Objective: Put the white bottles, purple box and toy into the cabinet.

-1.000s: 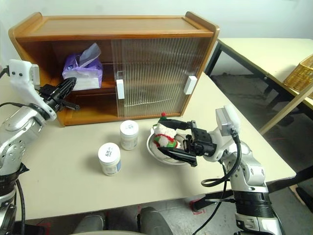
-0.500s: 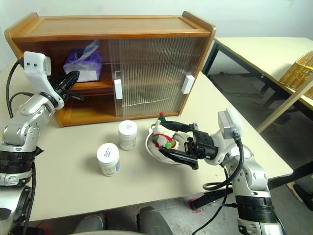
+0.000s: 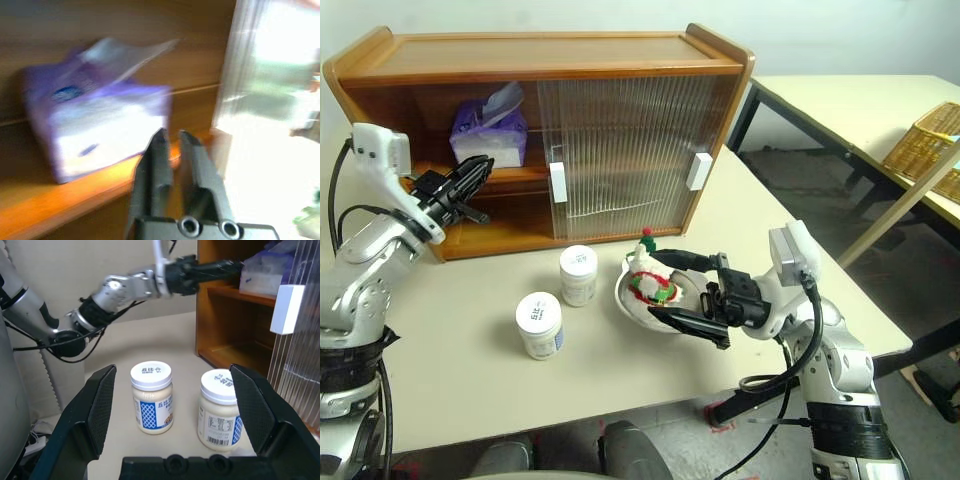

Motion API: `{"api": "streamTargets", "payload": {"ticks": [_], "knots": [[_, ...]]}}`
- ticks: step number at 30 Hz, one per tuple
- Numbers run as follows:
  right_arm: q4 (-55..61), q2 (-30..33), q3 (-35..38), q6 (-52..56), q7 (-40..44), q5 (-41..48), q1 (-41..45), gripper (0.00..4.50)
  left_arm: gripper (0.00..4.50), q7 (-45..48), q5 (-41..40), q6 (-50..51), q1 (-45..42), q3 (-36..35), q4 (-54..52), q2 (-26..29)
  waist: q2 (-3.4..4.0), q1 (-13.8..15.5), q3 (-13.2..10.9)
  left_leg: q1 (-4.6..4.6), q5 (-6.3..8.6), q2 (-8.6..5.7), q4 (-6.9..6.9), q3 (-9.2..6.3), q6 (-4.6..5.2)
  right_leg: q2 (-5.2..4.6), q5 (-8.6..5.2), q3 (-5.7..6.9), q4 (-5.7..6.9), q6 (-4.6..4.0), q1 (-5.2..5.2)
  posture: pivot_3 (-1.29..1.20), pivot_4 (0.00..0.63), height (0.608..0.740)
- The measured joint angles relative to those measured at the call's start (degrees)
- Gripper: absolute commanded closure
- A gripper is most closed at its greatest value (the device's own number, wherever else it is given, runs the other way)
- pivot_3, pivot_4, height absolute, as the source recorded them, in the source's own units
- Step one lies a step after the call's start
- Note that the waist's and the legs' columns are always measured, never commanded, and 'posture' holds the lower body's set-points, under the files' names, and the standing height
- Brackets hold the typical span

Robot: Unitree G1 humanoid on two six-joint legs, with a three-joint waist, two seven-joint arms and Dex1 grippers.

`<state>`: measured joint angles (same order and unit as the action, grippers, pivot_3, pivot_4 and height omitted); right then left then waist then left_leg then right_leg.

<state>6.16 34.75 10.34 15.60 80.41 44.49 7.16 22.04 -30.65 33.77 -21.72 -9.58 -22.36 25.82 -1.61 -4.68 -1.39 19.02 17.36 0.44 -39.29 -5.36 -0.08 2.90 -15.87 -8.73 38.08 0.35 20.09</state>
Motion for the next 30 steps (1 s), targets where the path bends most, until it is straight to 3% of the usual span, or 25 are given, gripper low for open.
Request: {"api": "streamTargets", "payload": {"ticks": [3,8,9,14,18,30], "knots": [[-0.48,-0.06,-0.62,0.49,0.2,-0.03,1.69,0.0,1.88,4.19,-8.07,4.98,7.84,-4.56,-7.79,4.61,0.11,-0.17,0.07,-0.11,0.01,0.02,0.13,0.0,-0.03,0.01,-0.03,-0.05,0.05,-0.05,0.01,-0.06,0.007,0.74],[-2.62,-0.01,-0.79,0.79,1.03,-0.06,3.97,0.0,0.13,17.15,-13.91,4.62,23.06,-11.96,-10.76,12.81,0.04,0.58,0.11,-0.14,0.02,0.08,0.4,-0.18,-0.08,0.01,-0.02,-0.03,0.13,-0.27,0.25,-0.04,0.019,0.74],[-2.71,-0.03,-0.88,1.0,1.09,-0.05,4.48,0.0,0.03,19.92,-14.17,3.34,25.67,-13.24,-10.74,13.82,0.09,0.89,0.12,-0.15,0.02,0.1,0.43,-0.22,-0.09,0.0,-0.02,-0.02,0.13,-0.32,0.32,-0.04,0.021,0.74],[-2.86,0.01,-0.84,1.84,1.23,-0.03,5.05,0.0,0.03,31.02,-10.66,-5.72,33.17,-13.73,-6.58,15.86,0.26,2.18,0.06,-0.08,0.12,0.3,0.44,-0.67,-0.17,-0.14,-0.02,-0.08,0.14,-0.69,0.62,-0.05,0.025,0.74],[-2.32,0.02,-0.84,2.93,1.07,0.21,5.09,0.0,0.03,37.03,-3.41,-15.35,35.83,-7.53,-2.8,15.86,0.51,2.22,0.15,0.15,0.17,0.38,0.48,-0.69,-0.28,-0.13,0.06,-0.07,0.16,-0.84,0.78,-0.06,0.03,0.74],[-0.88,1.08,-0.97,3.51,1.79,-0.22,4.47,0.0,0.03,41.51,9.4,-35.16,34.19,5.83,9.93,11.64,0.85,2.18,0.36,1.01,0.1,0.52,0.49,-0.5,-0.38,-0.05,0.08,-0.07,0.18,-0.88,1.54,-0.07,0.031,0.74]]}}
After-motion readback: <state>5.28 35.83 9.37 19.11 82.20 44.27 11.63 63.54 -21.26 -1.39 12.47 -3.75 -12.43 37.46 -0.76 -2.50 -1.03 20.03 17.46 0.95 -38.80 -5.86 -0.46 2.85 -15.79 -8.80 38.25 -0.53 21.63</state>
